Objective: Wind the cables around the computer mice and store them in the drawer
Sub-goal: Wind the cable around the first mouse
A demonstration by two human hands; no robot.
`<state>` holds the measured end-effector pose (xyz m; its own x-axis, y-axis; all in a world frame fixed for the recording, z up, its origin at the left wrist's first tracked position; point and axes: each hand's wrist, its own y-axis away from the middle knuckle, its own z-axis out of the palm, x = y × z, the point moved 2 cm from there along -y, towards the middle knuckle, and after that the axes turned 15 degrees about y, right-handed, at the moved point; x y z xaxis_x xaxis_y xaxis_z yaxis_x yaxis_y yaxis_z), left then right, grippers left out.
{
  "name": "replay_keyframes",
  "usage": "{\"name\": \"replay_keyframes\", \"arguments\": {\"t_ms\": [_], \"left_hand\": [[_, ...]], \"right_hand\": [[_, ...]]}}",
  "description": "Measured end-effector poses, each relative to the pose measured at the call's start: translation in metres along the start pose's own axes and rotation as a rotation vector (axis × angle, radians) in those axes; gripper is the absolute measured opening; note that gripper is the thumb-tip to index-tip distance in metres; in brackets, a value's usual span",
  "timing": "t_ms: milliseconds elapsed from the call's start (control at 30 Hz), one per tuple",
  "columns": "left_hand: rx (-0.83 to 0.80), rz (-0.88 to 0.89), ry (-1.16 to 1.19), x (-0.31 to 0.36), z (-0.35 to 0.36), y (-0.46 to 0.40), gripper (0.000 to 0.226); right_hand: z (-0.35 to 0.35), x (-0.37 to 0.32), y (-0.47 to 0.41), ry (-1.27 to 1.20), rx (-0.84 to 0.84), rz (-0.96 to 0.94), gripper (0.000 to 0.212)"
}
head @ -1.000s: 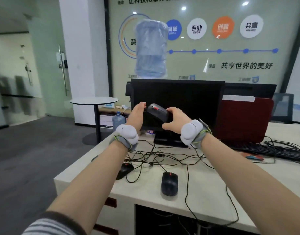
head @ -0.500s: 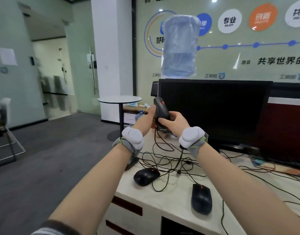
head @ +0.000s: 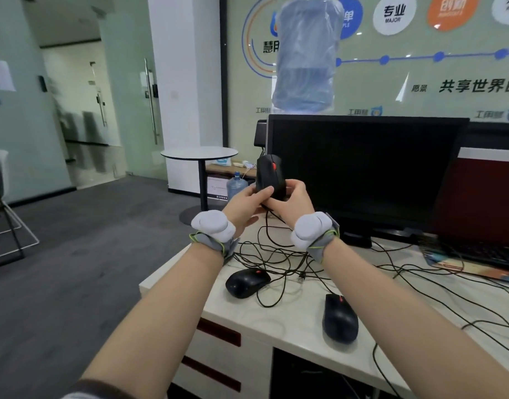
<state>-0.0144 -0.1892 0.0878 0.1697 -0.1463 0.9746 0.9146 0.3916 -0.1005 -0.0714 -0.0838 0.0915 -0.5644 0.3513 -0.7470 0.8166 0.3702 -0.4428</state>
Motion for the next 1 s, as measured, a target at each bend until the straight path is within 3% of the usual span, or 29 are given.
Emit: {"name": "replay_keyframes", "arguments": {"t_ms": [133, 233, 333, 467, 600, 700, 800, 933, 1000], "left_hand": [[0.158, 0.089, 0.087, 0.006, -0.001, -0.001, 0.04], [0.165, 0.16, 0.142, 0.009, -0.003, -0.003, 0.04], [0.184, 0.19, 0.197, 0.009, -0.004, -0.003, 0.041], [0.194, 0.172, 0.305, 0.008, -0.004, -0.002, 0.04], [0.205, 0.133, 0.402, 0.005, -0.008, 0.001, 0.04], [0.26, 0.181, 0.471, 0.006, -0.019, 0.0, 0.04], [0.328, 0.182, 0.328, 0.003, -0.032, -0.006, 0.039], [0.202, 0.184, 0.101, -0.004, -0.028, -0.002, 0.035], [0.1, 0.205, -0.058, -0.006, -0.026, 0.0, 0.037]], "right_hand": [[0.005, 0.0, 0.001, -0.119, -0.237, 0.027, 0.06], [0.014, 0.001, 0.009, -0.029, -0.37, 0.013, 0.05], [0.02, -0.002, 0.018, 0.037, -0.375, -0.032, 0.029], [0.02, -0.011, 0.019, 0.159, -0.305, -0.031, 0.026], [0.015, -0.003, 0.024, 0.239, -0.509, 0.074, 0.018], [0.004, 0.006, 0.021, 0.269, -0.368, 0.059, 0.017], [-0.013, 0.01, 0.018, 0.044, -0.151, 0.105, 0.018], [-0.021, 0.009, 0.018, -0.238, -0.22, 0.162, 0.025], [-0.025, 0.009, 0.017, -0.223, -0.192, 0.17, 0.025]]}}
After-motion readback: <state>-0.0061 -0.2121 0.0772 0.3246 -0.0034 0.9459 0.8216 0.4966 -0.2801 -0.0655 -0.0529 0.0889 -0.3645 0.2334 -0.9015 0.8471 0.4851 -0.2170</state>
